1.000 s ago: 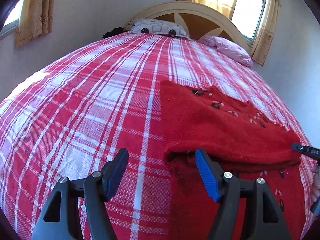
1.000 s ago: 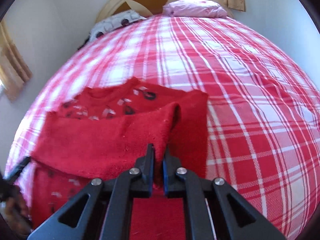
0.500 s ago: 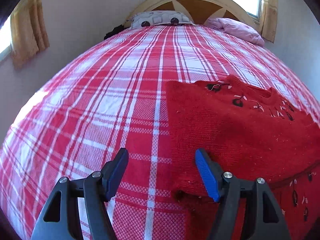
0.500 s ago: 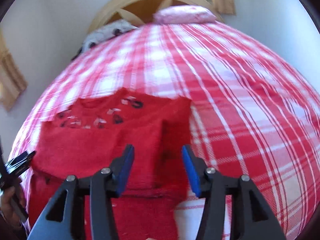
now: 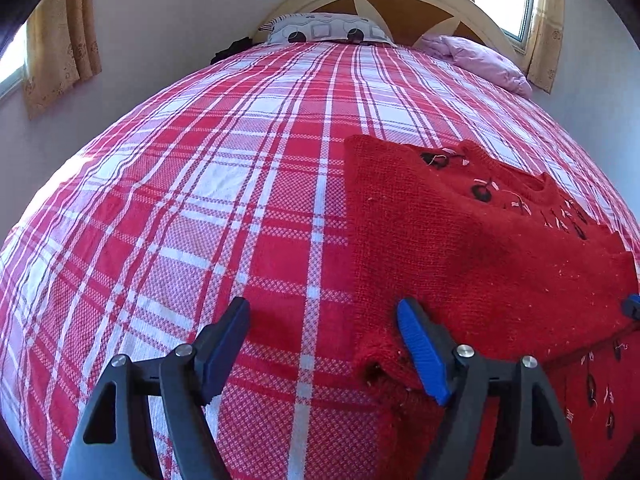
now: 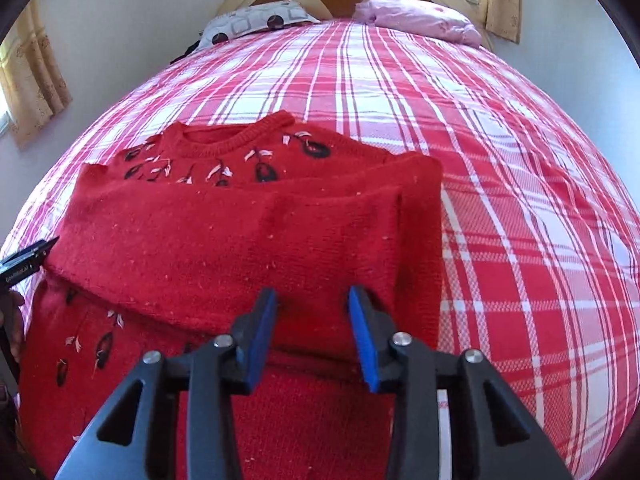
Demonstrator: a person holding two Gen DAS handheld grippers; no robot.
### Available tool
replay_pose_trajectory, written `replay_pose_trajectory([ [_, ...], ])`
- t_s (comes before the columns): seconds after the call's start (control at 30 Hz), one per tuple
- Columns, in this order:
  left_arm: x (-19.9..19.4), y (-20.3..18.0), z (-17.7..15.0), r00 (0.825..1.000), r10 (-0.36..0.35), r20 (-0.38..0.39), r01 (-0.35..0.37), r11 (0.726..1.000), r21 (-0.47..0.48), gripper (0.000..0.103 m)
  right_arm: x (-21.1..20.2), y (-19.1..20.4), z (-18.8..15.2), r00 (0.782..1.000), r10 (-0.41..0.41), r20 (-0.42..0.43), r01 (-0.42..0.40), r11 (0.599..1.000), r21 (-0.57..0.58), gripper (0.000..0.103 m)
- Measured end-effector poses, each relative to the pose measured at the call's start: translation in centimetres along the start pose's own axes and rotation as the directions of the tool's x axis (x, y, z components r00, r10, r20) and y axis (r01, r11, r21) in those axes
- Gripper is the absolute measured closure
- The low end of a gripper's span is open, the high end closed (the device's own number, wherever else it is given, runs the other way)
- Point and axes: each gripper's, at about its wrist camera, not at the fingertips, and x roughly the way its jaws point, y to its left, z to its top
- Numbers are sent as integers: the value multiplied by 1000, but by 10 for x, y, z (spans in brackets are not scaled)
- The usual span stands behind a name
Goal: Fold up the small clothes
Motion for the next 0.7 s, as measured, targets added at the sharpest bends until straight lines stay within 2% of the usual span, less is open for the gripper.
replay_pose_trajectory([
  [0.1, -6, 0, -5, 1000, 5, 7, -5, 1000, 4, 26, -5, 4, 1, 1000, -23, 10, 23, 1000, -5, 64],
  [0.2, -8, -1, -8, 1000, 15, 17, -15, 1000, 10, 26, -19, 5, -6, 998, -16, 67, 16, 1000, 2, 62],
  [0.3, -5, 0, -8, 1000, 9, 9, -9, 1000, 8, 26, -12, 3, -14, 999, -23, 47, 23, 1000, 0, 61],
  [0.5, -11, 3, -11, 1000, 4, 9, -4, 1000, -3, 26, -20, 6, -15, 997, -18, 75, 17, 1000, 6, 61],
  [0.63, -12, 4, -13, 1000, -3, 9, 3, 1000, -10, 26, -16, 8, -22, 996, -34, 77, 36, 999, -31, 61],
  [0.7, -18, 6, -12, 1000, 1, 29, -1, 1000, -20, 26, -15, 4, -22, 997, -21, 80, 22, 1000, -17, 61],
])
